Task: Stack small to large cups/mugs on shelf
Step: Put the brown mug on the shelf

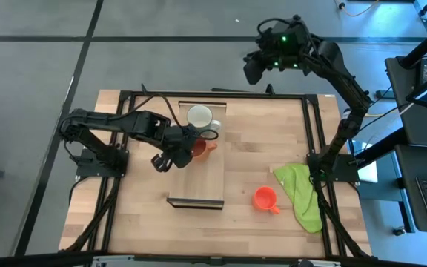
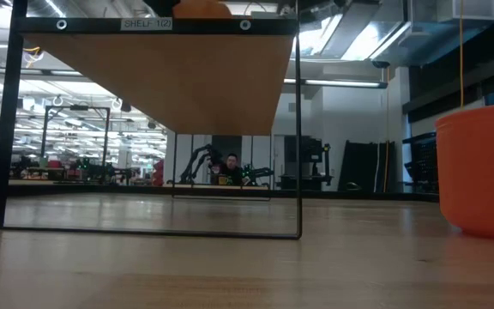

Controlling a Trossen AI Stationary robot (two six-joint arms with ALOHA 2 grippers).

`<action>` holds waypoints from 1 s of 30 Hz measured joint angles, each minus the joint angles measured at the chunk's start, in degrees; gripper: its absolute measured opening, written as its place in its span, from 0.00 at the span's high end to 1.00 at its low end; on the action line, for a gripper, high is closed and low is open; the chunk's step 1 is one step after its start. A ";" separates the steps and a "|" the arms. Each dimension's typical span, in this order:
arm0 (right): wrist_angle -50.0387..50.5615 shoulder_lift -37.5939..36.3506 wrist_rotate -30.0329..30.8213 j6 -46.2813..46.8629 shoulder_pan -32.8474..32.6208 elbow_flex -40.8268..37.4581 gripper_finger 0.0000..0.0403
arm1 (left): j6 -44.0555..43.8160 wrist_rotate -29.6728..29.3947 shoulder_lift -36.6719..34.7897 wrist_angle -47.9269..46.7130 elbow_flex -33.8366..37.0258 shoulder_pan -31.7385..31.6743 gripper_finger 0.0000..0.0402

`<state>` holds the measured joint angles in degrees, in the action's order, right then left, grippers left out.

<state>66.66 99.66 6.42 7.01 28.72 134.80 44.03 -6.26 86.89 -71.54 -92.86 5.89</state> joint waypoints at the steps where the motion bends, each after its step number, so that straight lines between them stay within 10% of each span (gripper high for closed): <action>1: 0.02 0.00 0.00 0.00 0.18 0.00 0.77 | -0.02 0.00 0.00 0.01 0.00 0.08 0.96; 30: 0.94 0.04 0.00 0.37 0.91 -0.04 0.77 | -1.59 -4.94 -0.17 0.59 -0.04 0.61 0.86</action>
<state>67.59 99.70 6.42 7.38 29.63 134.76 42.44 -11.20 86.72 -70.95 -92.90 6.50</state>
